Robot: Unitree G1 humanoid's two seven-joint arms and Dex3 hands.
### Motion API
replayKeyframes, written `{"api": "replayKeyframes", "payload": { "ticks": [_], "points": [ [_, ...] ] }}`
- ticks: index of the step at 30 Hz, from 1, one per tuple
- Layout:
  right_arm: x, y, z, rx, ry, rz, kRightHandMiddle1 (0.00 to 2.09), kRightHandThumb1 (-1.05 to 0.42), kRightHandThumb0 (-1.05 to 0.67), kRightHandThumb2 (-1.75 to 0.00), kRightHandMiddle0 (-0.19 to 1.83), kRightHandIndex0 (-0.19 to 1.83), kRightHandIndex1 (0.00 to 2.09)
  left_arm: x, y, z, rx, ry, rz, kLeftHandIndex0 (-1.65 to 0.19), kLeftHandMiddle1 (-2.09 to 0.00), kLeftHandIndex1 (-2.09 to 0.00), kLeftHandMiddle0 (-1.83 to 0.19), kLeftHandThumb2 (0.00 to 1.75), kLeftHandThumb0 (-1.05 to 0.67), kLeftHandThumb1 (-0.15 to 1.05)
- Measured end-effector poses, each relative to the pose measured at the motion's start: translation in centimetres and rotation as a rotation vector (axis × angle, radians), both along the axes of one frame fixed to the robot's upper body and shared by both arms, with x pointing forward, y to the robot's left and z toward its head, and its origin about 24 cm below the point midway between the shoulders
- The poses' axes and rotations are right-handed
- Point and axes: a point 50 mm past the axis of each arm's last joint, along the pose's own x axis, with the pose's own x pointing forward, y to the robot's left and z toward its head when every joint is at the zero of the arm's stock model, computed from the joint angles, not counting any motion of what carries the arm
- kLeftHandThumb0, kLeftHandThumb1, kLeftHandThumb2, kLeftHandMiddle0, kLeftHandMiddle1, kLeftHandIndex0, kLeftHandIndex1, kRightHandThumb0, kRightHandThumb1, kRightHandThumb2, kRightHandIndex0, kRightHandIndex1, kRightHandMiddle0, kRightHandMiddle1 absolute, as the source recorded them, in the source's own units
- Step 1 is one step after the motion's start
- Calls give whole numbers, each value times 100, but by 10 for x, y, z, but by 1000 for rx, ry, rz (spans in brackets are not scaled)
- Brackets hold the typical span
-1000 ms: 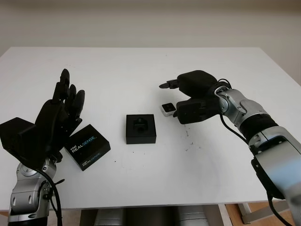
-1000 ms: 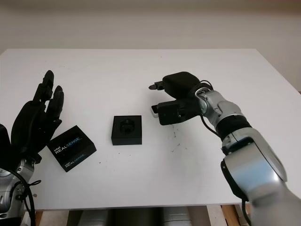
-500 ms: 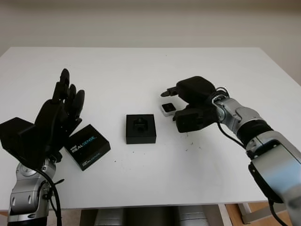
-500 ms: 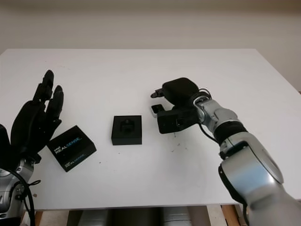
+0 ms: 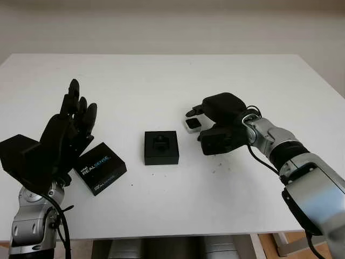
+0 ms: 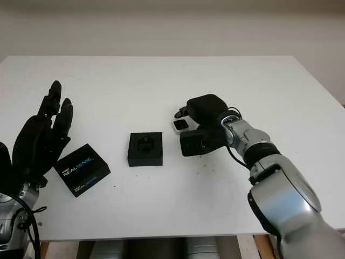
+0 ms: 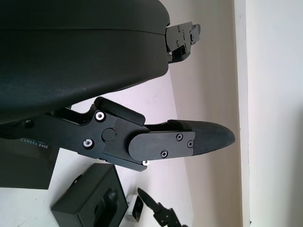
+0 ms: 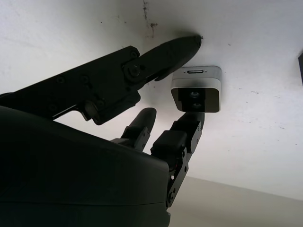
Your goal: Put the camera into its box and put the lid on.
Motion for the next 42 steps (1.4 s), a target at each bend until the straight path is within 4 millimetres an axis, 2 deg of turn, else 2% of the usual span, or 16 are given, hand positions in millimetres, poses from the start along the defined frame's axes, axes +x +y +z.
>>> {"api": "replayKeyframes", "payload": {
  "ticks": [2, 3, 4, 6, 10, 13, 15, 19, 21, 24, 27, 32, 33, 35, 42],
  "points": [
    [-1, 0, -1, 2, -15, 5, 26, -93, -41, -6, 86, 10, 164, -1, 0, -1, -2, 3, 0, 19, 0, 0, 19, 47, -70, 105],
    [-1, 0, -1, 5, -22, 8, 40, -95, -40, -6, 82, 3, 184, -1, 0, -1, -2, 5, 0, 19, 0, 0, 19, 47, -71, 105],
    [-1, 0, -1, 9, -30, 9, 74, -96, -40, -5, 68, 0, 199, -1, 0, -1, -1, 5, 0, 19, 0, 0, 19, 47, -72, 105],
    [-2, 0, -2, 16, -42, 15, 105, -97, -41, -5, 55, -2, 207, -1, 0, -1, -1, 6, 0, 19, 0, 0, 19, 46, -72, 105],
    [-3, 0, -4, 11, -51, 23, 123, -97, -43, -5, 48, 6, 176, -1, 0, -1, -6, 5, 0, 19, 0, 0, 19, 45, -72, 105],
    [-3, 0, -4, 11, -54, 26, 128, -97, -43, -5, 47, 6, 170, -1, 1, -1, -5, 3, 0, 19, 0, 0, 19, 46, -71, 105],
    [-3, 0, -4, 11, -53, 26, 129, -97, -43, -5, 45, 5, 165, -1, 0, -1, -4, 0, -5, 19, 0, 0, 19, 46, -72, 105],
    [-4, -1, -4, 21, -50, 22, 127, -97, -41, -5, 45, 11, 137, -1, 0, -1, -4, 1, -5, 19, 0, 0, 19, 45, -72, 105],
    [-4, -1, -5, 28, -44, 18, 123, -96, -41, -5, 47, 15, 130, -1, 0, -1, -4, 0, -4, 19, 0, 0, 19, 45, -71, 105],
    [-4, -3, -5, 64, -36, -1, 120, -94, -41, -5, 53, 16, 134, -1, 0, -1, -2, 1, -8, 19, 0, 0, 19, 47, -73, 105],
    [-3, -5, -4, 99, -4, -23, 125, -96, -41, -6, 49, 14, 126, -1, 1, -1, 4, 3, -8, 19, 0, 0, 19, 48, -72, 105],
    [-2, -10, -3, 178, 46, -74, 126, -95, -41, -5, 47, 32, 75, -1, 1, -2, 4, 17, -12, 19, 0, 0, 19, 48, -72, 105],
    [-1, -11, -3, 196, 53, -84, 124, -95, -42, -5, 48, 40, 59, -1, 1, -2, 5, 17, -14, 19, 0, 0, 19, 47, -72, 105],
    [-1, -13, -1, 242, 73, -105, 126, -95, -41, -5, 47, 45, 46, -1, 1, -2, 5, 17, -14, 19, 0, 0, 19, 47, -72, 105],
    [1, -18, 4, 404, 141, -149, 140, -94, -39, -5, 40, 43, 48, -1, 2, -1, 13, 17, -15, 19, 0, 0, 19, 48, -72, 105]
  ]
}}
